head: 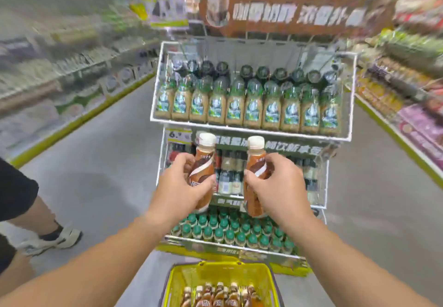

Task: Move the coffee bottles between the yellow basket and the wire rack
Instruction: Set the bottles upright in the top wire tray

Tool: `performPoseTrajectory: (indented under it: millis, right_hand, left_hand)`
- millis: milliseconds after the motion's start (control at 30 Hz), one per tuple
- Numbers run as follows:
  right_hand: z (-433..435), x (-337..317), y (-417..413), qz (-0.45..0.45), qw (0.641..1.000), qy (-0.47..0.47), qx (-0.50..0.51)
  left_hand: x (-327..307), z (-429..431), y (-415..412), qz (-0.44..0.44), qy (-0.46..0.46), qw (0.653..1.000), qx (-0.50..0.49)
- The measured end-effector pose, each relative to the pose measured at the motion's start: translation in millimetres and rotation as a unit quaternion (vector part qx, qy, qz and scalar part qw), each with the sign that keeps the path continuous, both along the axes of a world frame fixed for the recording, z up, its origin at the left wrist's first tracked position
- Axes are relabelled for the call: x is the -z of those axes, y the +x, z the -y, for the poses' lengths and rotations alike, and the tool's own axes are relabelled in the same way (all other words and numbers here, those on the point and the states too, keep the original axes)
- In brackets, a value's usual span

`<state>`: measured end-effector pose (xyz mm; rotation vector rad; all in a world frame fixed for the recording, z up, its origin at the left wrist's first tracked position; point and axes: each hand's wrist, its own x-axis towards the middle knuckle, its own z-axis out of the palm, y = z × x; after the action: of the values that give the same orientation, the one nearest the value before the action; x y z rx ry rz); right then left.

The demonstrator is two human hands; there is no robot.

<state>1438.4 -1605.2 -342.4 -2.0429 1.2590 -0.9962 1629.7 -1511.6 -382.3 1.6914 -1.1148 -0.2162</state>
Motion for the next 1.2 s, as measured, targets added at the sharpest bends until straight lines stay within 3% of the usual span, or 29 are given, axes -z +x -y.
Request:
performPoseTrajectory:
  millis: [267, 533, 833, 1200]
  right_hand:
    - [14.2, -218.0, 0.4, 0.042, 0.998, -0.037, 0.018]
    - [40.3, -364.9, 4.6, 0.064, 0.994, -0.088, 0.027]
    - [90.4, -443.4, 66.0, 0.010, 0.998, -0.049, 0.041]
    - [186.0, -430.1, 140.7, 0.010, 0.996, 0.008, 0.084]
  left_hand:
    - [-236.5, 9.8, 14.4, 0.058, -0.075, 0.995, 0.014]
    - [-390.8, 21.6, 29.9, 0.067, -0.099, 0.993, -0.007]
    - [-456.6, 84.3, 98.6, 0.022, -0.011, 0.999, -0.029]
    - [-447.8, 198.2, 159.6, 0.005, 0.043, 0.997, 0.058]
